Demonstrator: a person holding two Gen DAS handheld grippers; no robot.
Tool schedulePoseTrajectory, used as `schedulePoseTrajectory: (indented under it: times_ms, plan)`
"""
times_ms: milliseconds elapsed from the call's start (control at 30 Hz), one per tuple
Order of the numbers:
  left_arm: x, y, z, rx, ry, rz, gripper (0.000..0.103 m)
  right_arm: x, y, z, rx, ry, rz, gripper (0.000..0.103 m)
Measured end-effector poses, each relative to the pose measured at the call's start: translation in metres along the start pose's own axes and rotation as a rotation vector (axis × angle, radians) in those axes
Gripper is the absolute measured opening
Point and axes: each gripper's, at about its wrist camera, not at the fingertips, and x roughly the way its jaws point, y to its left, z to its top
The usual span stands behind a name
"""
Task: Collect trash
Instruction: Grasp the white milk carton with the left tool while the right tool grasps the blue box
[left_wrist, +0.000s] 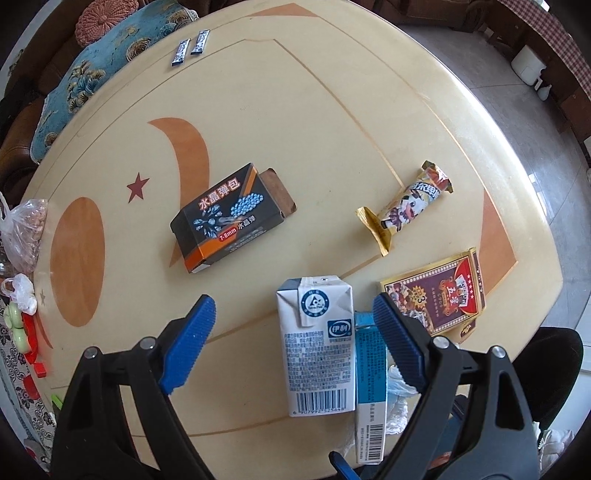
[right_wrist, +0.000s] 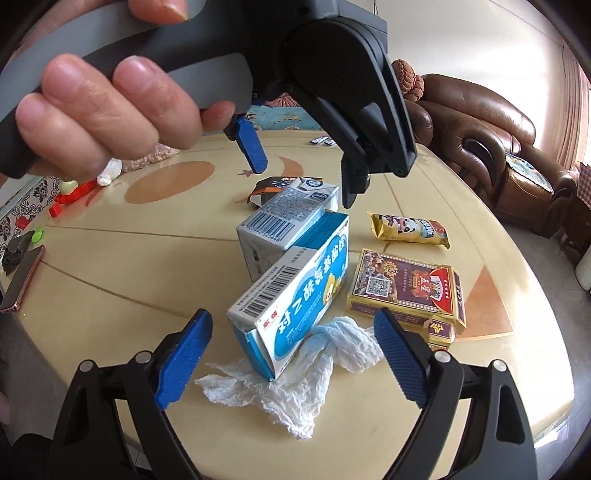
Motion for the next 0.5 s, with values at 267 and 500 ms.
schedulePoseTrajectory:
  times_ms: [267,500]
  plan:
    - [0.014,0.007,0.001,-0.023,0.031,-0.042,0.075,0.013,-0.013,-0.001,0.020,-0.004,-0.004,0.063]
    - [0.023,0.008,0.000,-0.038,0.047,-0.089,0.058,0.013,-0.011,0.001,-0.009,-0.022,0.014,0.039]
